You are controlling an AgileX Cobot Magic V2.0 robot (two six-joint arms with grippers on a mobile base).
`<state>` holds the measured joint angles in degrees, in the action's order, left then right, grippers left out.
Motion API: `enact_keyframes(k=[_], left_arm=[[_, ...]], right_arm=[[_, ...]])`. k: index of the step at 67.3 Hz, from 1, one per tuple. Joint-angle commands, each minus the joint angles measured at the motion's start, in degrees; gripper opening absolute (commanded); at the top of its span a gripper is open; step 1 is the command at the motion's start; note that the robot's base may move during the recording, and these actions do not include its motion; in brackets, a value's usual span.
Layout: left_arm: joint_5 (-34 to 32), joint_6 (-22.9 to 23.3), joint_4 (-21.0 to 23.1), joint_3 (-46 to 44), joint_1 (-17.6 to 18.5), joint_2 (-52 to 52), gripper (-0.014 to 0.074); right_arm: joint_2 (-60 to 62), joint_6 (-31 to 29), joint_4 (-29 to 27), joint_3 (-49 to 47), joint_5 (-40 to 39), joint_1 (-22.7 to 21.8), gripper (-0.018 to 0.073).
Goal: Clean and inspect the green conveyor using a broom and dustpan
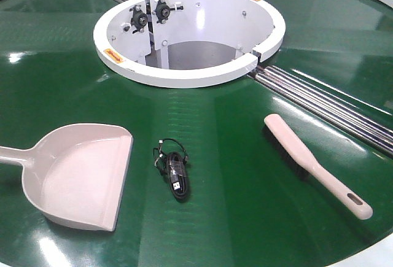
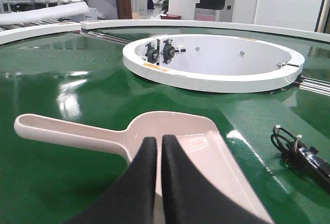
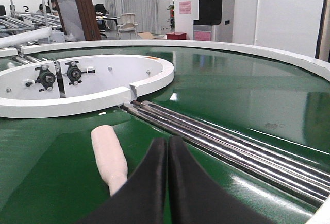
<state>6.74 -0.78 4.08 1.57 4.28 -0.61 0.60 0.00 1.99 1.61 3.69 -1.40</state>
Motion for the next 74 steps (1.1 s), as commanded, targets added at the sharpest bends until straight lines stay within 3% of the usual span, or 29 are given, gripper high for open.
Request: enact_keyframes(k=[1,30,35,48,54,61,74], left_arm=[[-4.4,0.1,0.1,1.5,0.0,-0.9,-0.0006],[-5.0,0.1,0.0,1.5,0.0,-0.9,-0.0006],[-7.9,0.1,0.1,1.5,0.0,-0.9,-0.0006],[-17.5,0.0,0.1,-2.7,0.0,-0.8,-0.0006],[-14.9,-1.8,-0.1,-7.1,0.0,-0.1,-0.0006],[-6.3,-4.7,-0.1,-15.0,0.0,4.0,-0.0006],[6.9,-4.8,-0.1,-25.9,0.0,17.1,-0.0006]], right_arm=[[1.0,0.0,0.5,0.6,-4.0,-0.3,-0.001],[1.0,0.0,-0.2,0.6,-3.7,-0.3,-0.001],[1.0,0.0,-1.6,0.6,-3.7,-0.3,-0.001],[1.0,0.0,-11.8,0.6,-3.7,-0.3,-0.001],[1.0,0.0,-14.2,0.6,-3.7,-0.3,-0.001],[1.0,0.0,-14.1,0.6,-3.7,-0.3,-0.001],[1.0,0.0,-11.3,0.6,-3.7,-0.3,-0.001]])
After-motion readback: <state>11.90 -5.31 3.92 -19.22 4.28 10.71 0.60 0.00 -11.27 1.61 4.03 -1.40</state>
